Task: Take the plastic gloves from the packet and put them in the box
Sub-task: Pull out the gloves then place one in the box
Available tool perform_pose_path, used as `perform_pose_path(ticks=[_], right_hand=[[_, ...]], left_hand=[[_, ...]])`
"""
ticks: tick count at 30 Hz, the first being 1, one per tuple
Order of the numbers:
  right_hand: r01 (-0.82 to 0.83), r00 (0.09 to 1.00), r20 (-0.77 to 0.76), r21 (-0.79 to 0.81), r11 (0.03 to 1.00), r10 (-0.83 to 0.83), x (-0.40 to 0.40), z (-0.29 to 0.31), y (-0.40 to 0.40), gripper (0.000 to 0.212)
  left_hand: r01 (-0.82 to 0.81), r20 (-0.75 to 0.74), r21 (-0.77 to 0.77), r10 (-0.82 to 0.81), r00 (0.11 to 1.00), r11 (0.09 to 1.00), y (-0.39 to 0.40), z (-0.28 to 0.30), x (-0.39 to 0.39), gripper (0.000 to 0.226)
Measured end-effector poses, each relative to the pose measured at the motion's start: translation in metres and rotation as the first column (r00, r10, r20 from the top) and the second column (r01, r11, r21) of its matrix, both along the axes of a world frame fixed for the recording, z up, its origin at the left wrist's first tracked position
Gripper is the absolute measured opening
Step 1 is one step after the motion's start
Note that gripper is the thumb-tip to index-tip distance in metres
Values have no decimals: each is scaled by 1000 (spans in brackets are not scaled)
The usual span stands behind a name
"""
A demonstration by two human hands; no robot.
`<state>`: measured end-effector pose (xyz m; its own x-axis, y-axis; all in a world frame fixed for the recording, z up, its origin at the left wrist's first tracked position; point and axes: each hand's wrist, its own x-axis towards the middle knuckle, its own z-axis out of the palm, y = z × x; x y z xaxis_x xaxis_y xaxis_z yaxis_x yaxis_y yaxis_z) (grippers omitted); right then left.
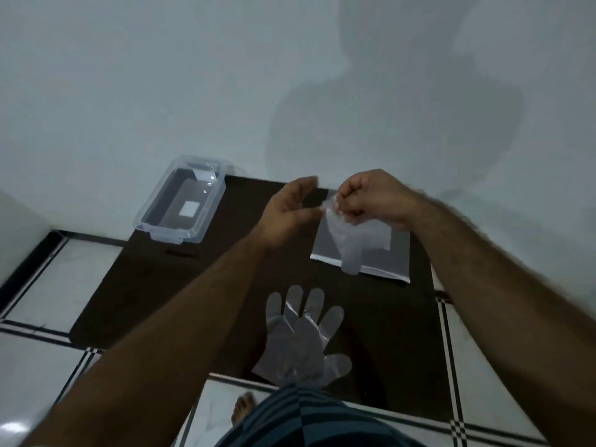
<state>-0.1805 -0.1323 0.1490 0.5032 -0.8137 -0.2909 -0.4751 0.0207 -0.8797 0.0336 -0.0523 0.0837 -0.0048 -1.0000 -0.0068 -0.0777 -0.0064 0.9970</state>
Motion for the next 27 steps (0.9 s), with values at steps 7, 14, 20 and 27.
perform_pose_path(ticks=[7,14,20,27], right_hand=[[-229,972,33,-56,972,231,28,65,-7,34],[-237,969,53,-100,966,243,72,93,-2,38],[-245,969,-8,-114,963,245,124,88,0,44],[-235,969,-108,-135,963,221,188,64,-13,28]], left_hand=[[117,-51,21,-116,992,993,-20,88,32,66],[38,-25,23,-38,999,999,-3,107,71,44],[-93,-57,4,93,994,996,3,107,130,37],[-158,-55,-1,158,986,987,-12,99,243,35]])
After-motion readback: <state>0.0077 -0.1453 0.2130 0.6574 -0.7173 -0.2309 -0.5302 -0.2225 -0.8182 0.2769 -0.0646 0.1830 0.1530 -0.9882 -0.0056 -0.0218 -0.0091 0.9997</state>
